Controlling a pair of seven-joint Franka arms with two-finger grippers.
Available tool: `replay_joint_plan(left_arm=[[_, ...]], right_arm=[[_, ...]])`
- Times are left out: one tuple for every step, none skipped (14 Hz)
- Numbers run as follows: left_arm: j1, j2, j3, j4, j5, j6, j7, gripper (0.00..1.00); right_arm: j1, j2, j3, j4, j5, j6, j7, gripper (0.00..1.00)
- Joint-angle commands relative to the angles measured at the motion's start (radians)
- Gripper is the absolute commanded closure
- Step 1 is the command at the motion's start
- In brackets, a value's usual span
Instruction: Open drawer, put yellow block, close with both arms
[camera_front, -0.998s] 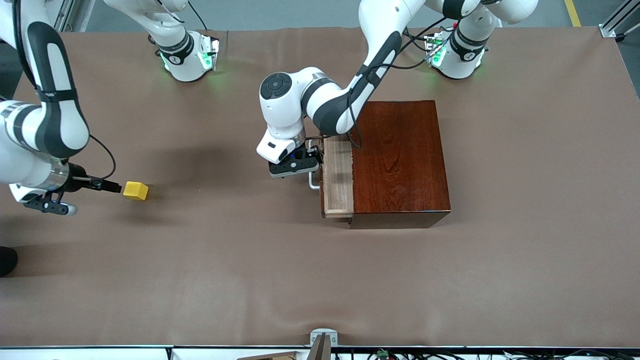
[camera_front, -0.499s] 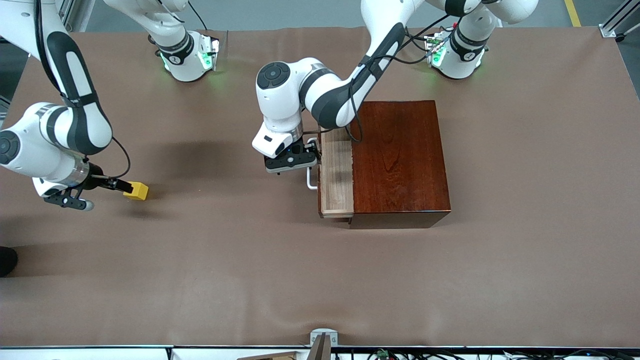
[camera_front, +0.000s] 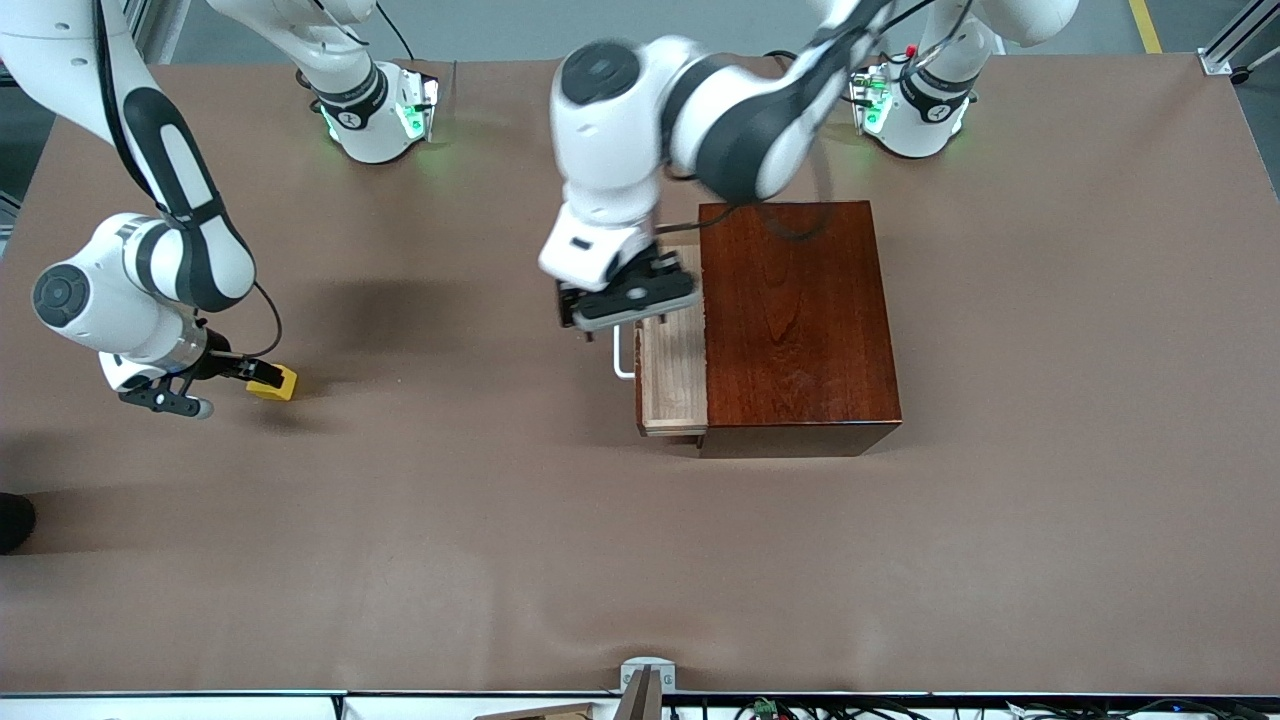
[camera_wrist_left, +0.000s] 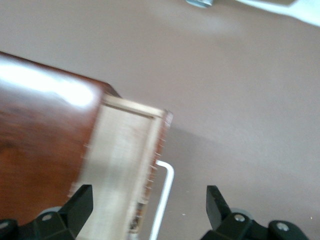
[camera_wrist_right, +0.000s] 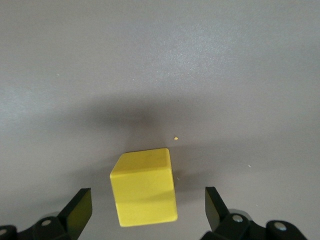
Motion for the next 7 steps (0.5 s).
replay_joint_plan(left_arm=[[0.071, -0.119, -0.005, -0.059, 0.001, -0.113, 0.105, 0.0], [0.113, -0.152, -0.007, -0.06, 0.002, -0.15, 0.148, 0.0], [0.15, -0.178, -0.007, -0.057, 0.001, -0.188, 0.206, 0.0], [0.18, -0.205, -0.007, -0.057, 0.001, -0.224, 0.275, 0.0], [0.209, -0.226, -0.007, -0.057, 0.001, -0.277, 0.338, 0.0], [0.242, -0.248, -0.005, -0.056, 0.002, -0.314, 0.386, 0.0], [0.278, -0.275, -0.007, -0.056, 0.002, -0.34, 0.418, 0.0]], right_arm=[[0.004, 0.007, 0.003, -0.015, 0.016, 0.027, 0.008, 0.0], [0.004, 0.015, 0.003, -0.019, 0.016, 0.041, 0.008, 0.0], [0.007, 0.027, 0.003, -0.028, 0.016, 0.061, 0.008, 0.0], [0.009, 0.032, 0.004, -0.033, 0.016, 0.079, 0.008, 0.0], [0.009, 0.033, 0.004, -0.035, 0.016, 0.081, 0.01, 0.01], [0.01, 0.033, 0.004, -0.036, 0.016, 0.081, 0.01, 0.14], [0.015, 0.033, 0.004, -0.039, 0.016, 0.078, 0.011, 0.23]])
